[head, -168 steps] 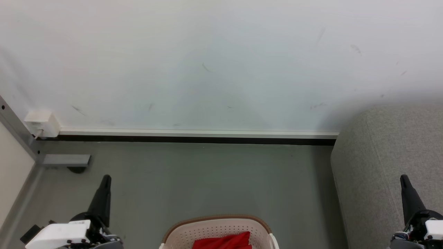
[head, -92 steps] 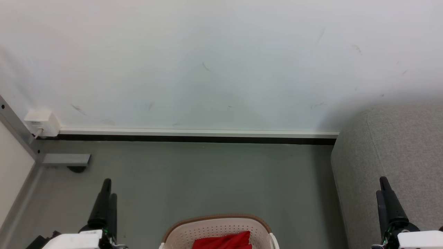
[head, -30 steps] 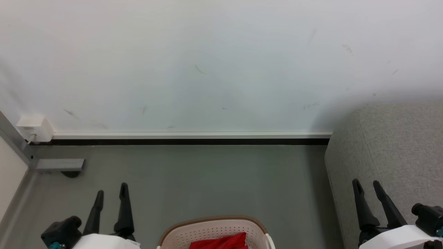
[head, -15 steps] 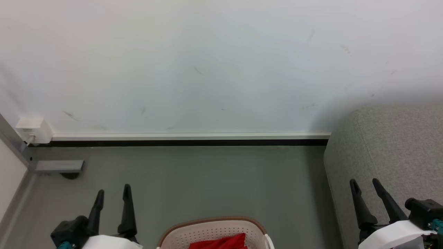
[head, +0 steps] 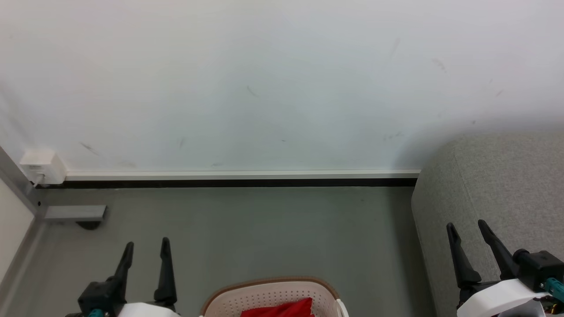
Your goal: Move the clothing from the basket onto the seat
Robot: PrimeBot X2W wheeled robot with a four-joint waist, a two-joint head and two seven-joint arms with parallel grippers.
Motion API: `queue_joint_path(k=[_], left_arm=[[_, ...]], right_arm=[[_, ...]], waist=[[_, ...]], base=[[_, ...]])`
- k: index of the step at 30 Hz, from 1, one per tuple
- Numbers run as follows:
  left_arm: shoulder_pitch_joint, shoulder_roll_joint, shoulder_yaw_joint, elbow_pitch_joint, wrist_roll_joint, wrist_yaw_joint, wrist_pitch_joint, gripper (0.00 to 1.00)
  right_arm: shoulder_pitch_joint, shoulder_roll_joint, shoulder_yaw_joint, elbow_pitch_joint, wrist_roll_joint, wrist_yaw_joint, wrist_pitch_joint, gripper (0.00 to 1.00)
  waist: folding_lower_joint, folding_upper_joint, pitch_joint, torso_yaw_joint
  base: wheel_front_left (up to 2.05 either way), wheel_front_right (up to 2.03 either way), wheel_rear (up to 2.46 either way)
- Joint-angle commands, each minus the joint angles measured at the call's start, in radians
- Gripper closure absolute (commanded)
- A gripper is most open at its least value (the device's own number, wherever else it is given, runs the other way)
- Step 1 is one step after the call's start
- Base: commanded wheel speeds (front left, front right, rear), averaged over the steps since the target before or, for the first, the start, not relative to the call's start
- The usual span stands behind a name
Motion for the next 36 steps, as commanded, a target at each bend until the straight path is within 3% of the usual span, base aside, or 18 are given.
queue_joint_path(k=[1,12,36], left_arm=[[-0.006,0.003,0.003,0.001,0.031,0.000,-0.009,0.00],[-0.001,0.000,0.008,-0.001,0.111,-0.002,-0.026,0.00],[0.002,0.000,0.011,-0.011,0.066,-0.005,-0.023,0.00]], right_arm=[[0.002,0.003,-0.007,-0.003,-0.027,-0.002,0.000,0.00],[0.015,0.016,-0.026,-0.003,-0.108,-0.002,-0.010,0.00],[0.014,0.018,-0.022,0.000,-0.073,-0.002,-0.018,0.00]], waist=[[0.0000,0.0000,-0.001,0.000],[0.0000,0.0000,-0.007,-0.001],[0.0000,0.0000,-0.006,-0.003]], base=[[0.00,0.00,0.00],[0.00,0.00,0.00],[0.00,0.00,0.00]])
